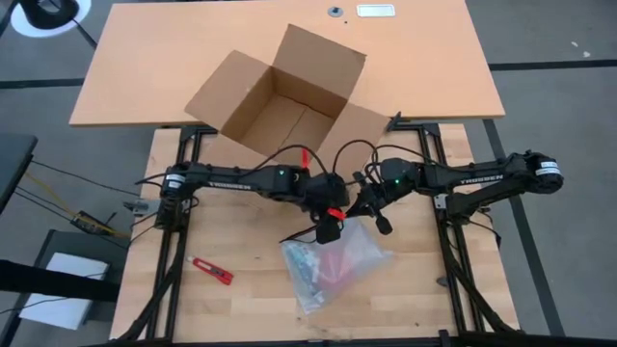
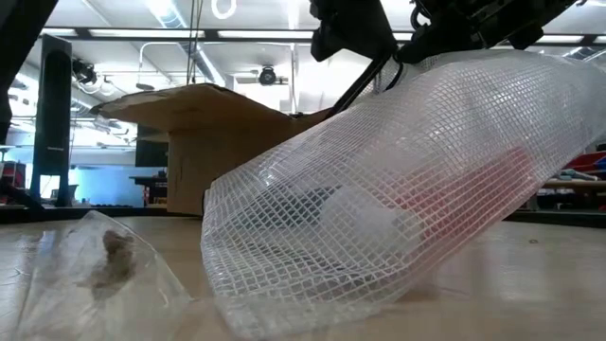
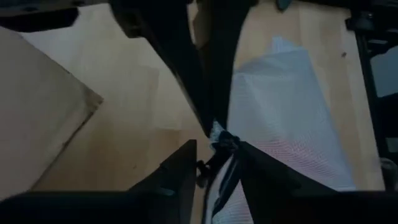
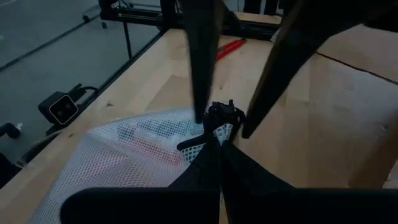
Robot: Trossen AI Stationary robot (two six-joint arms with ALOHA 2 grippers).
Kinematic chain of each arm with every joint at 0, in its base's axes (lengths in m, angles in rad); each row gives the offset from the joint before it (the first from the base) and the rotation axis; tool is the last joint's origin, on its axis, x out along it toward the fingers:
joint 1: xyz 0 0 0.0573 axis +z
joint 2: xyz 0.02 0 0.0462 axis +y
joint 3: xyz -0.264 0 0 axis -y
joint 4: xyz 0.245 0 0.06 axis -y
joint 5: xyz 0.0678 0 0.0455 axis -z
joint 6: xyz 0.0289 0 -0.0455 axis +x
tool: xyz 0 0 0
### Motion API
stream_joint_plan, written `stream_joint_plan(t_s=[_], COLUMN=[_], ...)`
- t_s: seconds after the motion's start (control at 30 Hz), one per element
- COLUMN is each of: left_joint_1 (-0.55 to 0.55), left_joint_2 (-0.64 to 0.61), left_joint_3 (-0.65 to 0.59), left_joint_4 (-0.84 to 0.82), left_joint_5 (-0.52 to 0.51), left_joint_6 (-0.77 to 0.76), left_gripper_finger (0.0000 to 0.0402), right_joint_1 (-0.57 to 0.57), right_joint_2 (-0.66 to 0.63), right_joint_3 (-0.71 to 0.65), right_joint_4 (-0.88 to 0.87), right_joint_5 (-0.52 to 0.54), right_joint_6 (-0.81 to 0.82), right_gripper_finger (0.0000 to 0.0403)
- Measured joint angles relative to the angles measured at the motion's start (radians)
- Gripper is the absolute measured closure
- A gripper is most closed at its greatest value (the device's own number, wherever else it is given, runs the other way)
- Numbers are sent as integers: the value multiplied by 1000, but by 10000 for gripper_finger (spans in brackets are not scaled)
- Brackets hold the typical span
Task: Unpack boxes
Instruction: Close the zip bag
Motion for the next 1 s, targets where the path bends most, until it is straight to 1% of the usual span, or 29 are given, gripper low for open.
stream_joint_plan(t_s=[0.1,0.23,0.27,0.43,0.53,0.63,0.77,0.87,0.97,1.0], left_joint_1=[1,2,4,7,6,10,-5,-8,-9,-10], left_joint_2=[0,5,4,4,4,4,4,3,2,-1], left_joint_3=[0,1,9,99,152,156,155,158,197,200], left_joint_4=[-21,-31,-48,-143,-210,-255,-277,-268,-282,-277], left_joint_5=[-3,-8,-10,-22,-6,18,14,-56,-141,-153], left_joint_6=[27,18,14,-10,-34,-86,-93,-99,8,51], left_gripper_finger=[313,378,386,391,394,394,394,394,392,390], right_joint_1=[0,0,0,0,0,0,1,0,-3,-3], right_joint_2=[0,0,0,-2,-3,-1,2,2,3,2], right_joint_3=[0,0,0,5,9,6,4,2,5,5], right_joint_4=[1,4,5,31,48,58,87,85,103,104], right_joint_5=[4,8,15,22,19,29,34,33,23,17], right_joint_6=[0,0,1,28,55,99,160,169,179,185], right_gripper_finger=[403,403,403,403,403,403,403,403,403,403])
